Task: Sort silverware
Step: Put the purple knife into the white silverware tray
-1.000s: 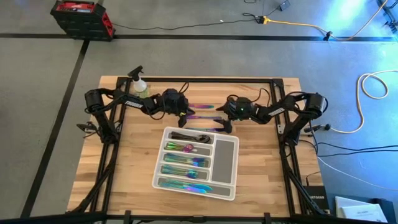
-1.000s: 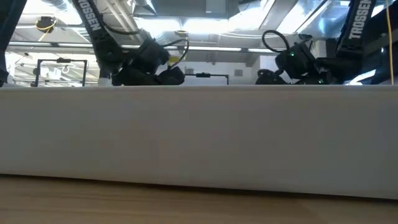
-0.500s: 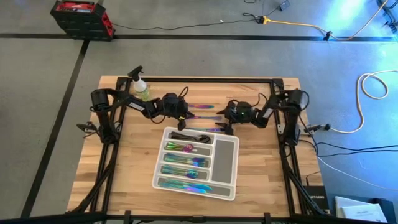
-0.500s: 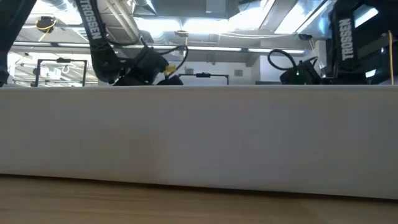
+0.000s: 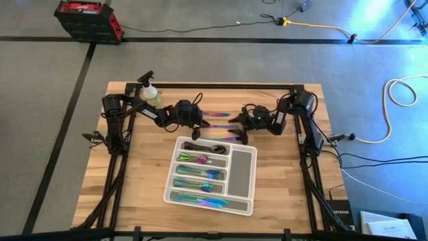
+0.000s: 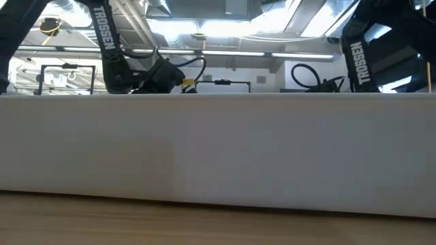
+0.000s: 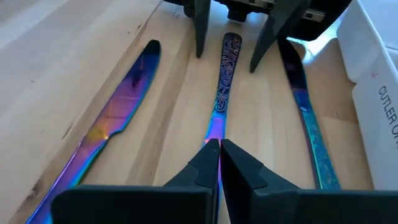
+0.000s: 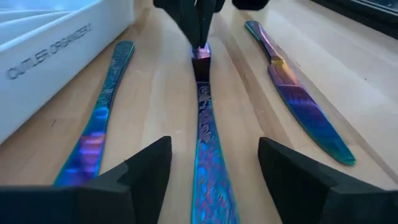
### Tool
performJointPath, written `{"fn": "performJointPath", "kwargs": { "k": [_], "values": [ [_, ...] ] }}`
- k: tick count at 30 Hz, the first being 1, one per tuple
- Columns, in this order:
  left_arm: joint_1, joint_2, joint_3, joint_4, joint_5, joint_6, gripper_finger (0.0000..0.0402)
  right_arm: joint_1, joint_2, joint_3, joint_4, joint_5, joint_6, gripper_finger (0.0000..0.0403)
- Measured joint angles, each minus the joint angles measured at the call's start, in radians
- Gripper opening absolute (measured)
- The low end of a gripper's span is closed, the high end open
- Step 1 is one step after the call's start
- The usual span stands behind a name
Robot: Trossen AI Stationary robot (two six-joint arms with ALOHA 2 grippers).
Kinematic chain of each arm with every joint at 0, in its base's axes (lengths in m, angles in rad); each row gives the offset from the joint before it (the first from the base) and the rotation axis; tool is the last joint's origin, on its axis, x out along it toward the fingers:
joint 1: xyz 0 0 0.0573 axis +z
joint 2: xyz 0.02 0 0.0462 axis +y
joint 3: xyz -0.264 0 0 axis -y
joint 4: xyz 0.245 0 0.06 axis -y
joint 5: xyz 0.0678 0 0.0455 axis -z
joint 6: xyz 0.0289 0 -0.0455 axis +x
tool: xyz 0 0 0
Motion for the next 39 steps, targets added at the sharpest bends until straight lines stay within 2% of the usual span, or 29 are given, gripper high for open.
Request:
{"fn": "performJointPath", "kwargs": {
  "k": [4,8,11,14,20,39],
  "values": [
    [-0.016,0.024,0.001,-0.007,0.019,0.0,0.0,0.001,0.007,0.003,0.01,0.008,0.003,0.0208],
    [-0.019,0.027,0.0,-0.012,-0.006,-0.008,0.0,0.002,0.008,0.004,0.016,0.02,0.01,0.0204],
    [-0.012,0.028,0.004,-0.053,-0.064,0.0,0.0,0.002,0.008,0.004,0.017,0.024,0.013,0.0204],
    [-0.01,0.024,0.007,-0.114,-0.123,-0.058,0.0,0.003,0.009,0.004,0.02,0.025,0.017,0.0204],
    [-0.022,0.009,0.009,-0.149,-0.103,-0.067,0.0,0.002,0.009,0.004,0.023,0.024,0.021,0.0204],
    [-0.026,-0.031,0.166,-0.423,-0.087,0.16,0.0,0.001,0.009,0.004,0.025,0.015,0.028,0.0204]
  ]
}}
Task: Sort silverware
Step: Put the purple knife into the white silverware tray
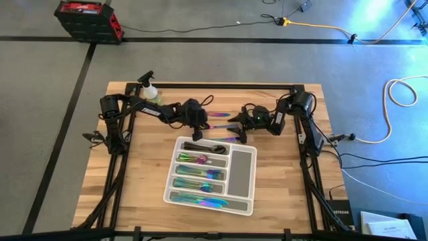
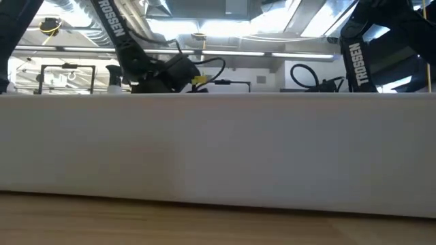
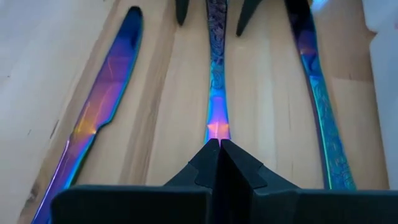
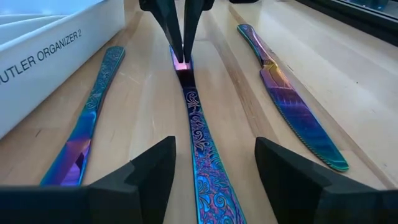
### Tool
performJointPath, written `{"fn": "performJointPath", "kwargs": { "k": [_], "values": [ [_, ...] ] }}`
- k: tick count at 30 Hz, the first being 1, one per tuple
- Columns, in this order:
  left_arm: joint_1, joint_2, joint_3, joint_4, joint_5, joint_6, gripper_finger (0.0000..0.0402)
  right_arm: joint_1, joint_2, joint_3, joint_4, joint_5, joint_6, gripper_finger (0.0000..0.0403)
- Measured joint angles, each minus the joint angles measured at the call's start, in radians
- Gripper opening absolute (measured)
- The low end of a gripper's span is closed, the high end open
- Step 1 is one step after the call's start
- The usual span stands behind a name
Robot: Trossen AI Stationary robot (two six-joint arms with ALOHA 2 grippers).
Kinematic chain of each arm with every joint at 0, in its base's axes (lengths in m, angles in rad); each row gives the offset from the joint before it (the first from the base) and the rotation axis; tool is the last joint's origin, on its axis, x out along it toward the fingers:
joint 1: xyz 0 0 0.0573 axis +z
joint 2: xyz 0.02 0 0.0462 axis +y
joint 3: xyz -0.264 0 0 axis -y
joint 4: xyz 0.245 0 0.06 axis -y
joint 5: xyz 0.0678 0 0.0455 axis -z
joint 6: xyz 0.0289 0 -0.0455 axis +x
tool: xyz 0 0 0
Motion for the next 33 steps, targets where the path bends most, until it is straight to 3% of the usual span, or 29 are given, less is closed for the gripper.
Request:
{"fn": "performJointPath", "kwargs": {
  "k": [11,21,33],
  "values": [
    [0.001,-0.002,0.092,-0.283,-0.025,0.101,0.0,0.0,0.0,0.002,0.0,0.001,0.012,0.0204],
    [0.005,-0.003,0.096,-0.33,-0.048,0.134,0.0,0.0,0.0,0.004,-0.007,-0.012,0.018,0.0202],
    [0.006,-0.003,0.096,-0.33,-0.048,0.125,0.0,-0.001,-0.003,0.012,-0.05,-0.041,-0.032,0.0125]
  ]
}}
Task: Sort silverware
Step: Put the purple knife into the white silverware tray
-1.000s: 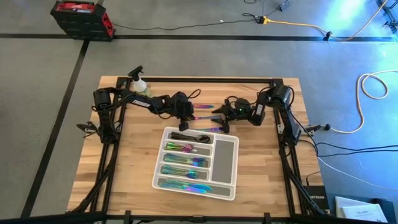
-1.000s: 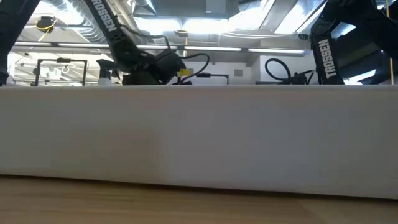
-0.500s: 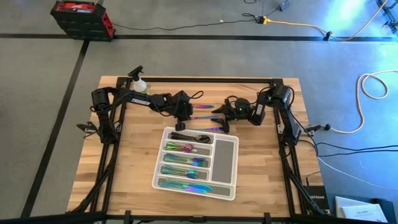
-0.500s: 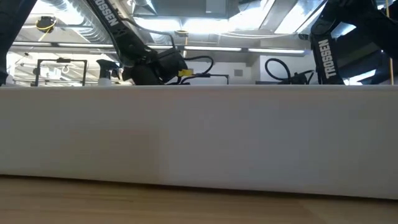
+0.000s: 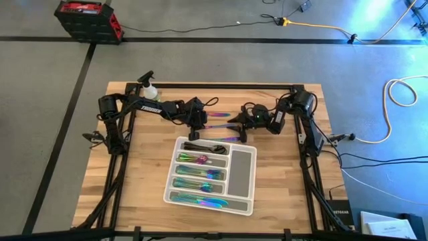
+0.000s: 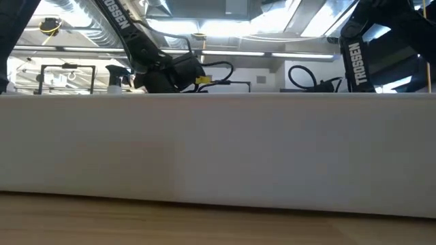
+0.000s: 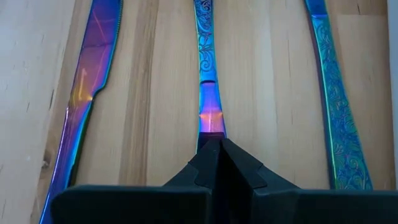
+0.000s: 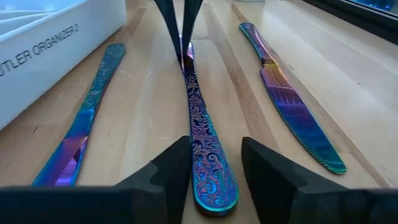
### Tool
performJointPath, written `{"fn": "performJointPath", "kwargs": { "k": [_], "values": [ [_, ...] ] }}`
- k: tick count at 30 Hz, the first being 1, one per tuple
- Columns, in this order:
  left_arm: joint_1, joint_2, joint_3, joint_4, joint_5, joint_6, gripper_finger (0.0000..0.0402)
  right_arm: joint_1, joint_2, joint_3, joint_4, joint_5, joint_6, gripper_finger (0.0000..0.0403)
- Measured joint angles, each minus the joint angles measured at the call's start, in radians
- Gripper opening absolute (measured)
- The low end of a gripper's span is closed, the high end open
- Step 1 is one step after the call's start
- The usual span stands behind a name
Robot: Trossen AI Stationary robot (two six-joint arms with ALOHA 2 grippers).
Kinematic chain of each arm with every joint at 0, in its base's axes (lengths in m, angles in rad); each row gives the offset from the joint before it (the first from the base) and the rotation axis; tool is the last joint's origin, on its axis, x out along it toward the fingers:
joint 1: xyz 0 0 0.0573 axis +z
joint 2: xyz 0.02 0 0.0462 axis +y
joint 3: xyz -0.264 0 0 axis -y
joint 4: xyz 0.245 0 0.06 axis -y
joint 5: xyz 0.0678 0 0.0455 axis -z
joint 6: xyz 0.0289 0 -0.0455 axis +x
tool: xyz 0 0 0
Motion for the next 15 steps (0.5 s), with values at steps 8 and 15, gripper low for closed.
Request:
{"fn": "performJointPath", "kwargs": {
  "k": [8,15],
  "values": [
    [0.001,0.0,0.0,0.004,-0.004,-0.003,0.0,0.0,0.0,0.0,-0.008,-0.022,-0.024,0.0063],
    [-0.001,-0.037,0.012,0.019,-0.007,-0.018,0.0,0.001,0.0,-0.001,0.007,-0.013,-0.006,0.0066]
  ]
}}
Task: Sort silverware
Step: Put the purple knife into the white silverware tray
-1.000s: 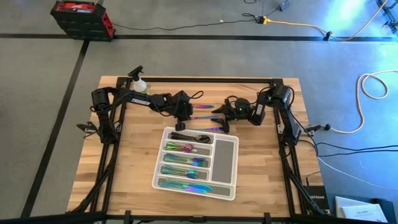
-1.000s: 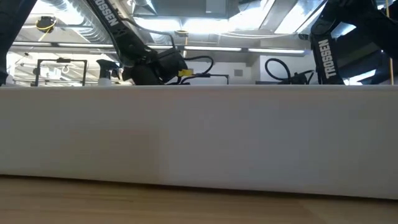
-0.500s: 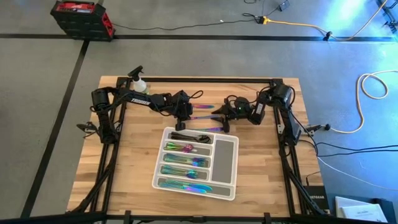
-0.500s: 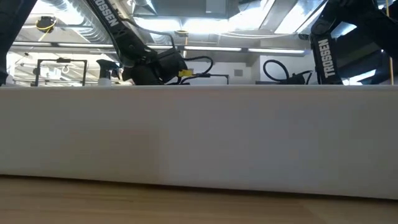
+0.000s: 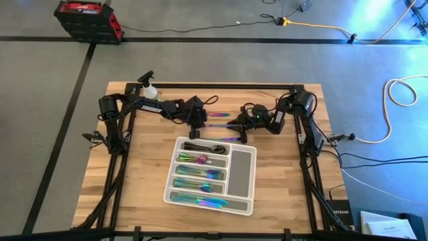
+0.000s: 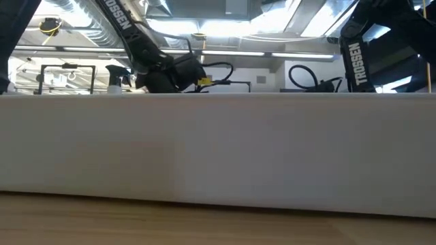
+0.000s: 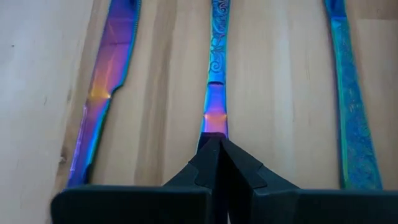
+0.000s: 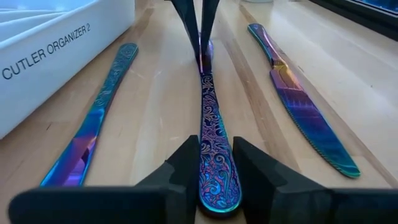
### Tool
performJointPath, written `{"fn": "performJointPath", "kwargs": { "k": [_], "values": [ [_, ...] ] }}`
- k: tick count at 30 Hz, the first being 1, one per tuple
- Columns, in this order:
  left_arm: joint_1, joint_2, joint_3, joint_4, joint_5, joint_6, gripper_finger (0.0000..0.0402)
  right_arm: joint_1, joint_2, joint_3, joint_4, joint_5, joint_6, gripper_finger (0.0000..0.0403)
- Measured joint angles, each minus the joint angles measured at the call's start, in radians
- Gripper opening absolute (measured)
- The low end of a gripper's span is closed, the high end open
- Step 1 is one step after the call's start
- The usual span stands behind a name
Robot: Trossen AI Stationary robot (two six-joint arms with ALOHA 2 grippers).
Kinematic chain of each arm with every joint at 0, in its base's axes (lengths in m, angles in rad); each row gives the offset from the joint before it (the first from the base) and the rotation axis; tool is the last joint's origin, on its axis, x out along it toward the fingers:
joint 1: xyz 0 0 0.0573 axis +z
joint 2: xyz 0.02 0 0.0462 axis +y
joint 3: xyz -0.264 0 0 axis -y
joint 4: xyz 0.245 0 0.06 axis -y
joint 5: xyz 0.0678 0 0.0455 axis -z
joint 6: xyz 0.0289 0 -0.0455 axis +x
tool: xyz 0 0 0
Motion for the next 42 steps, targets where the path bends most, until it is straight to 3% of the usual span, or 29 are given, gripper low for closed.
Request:
{"fn": "performJointPath", "kwargs": {
  "k": [8,14,27,32,36,42],
  "values": [
    [0.01,-0.144,0.041,0.014,-0.017,0.003,0.0025,0.002,-0.042,-0.004,-0.021,0.012,0.053,0.0061],
    [0.036,-0.28,0.046,0.015,-0.104,-0.026,0.0053,0.002,-0.132,-0.013,-0.092,0.012,0.133,0.0061],
    [0.183,-0.53,0.046,0.032,-0.131,-0.337,0.0102,0.037,-0.399,-0.008,-0.234,0.037,0.281,0.006],
    [0.205,-0.643,0.046,0.028,-0.127,-0.502,0.012,0.059,-0.583,0.001,-0.407,0.116,0.307,0.006],
    [0.191,-0.738,0.047,0.054,-0.111,-0.547,0.0138,0.075,-0.746,0.042,-0.617,0.168,0.302,0.006],
    [0.157,-0.797,0.047,0.027,-0.128,-0.69,0.0193,0.076,-0.927,0.162,-0.93,0.254,0.241,0.006]
  ]
}}
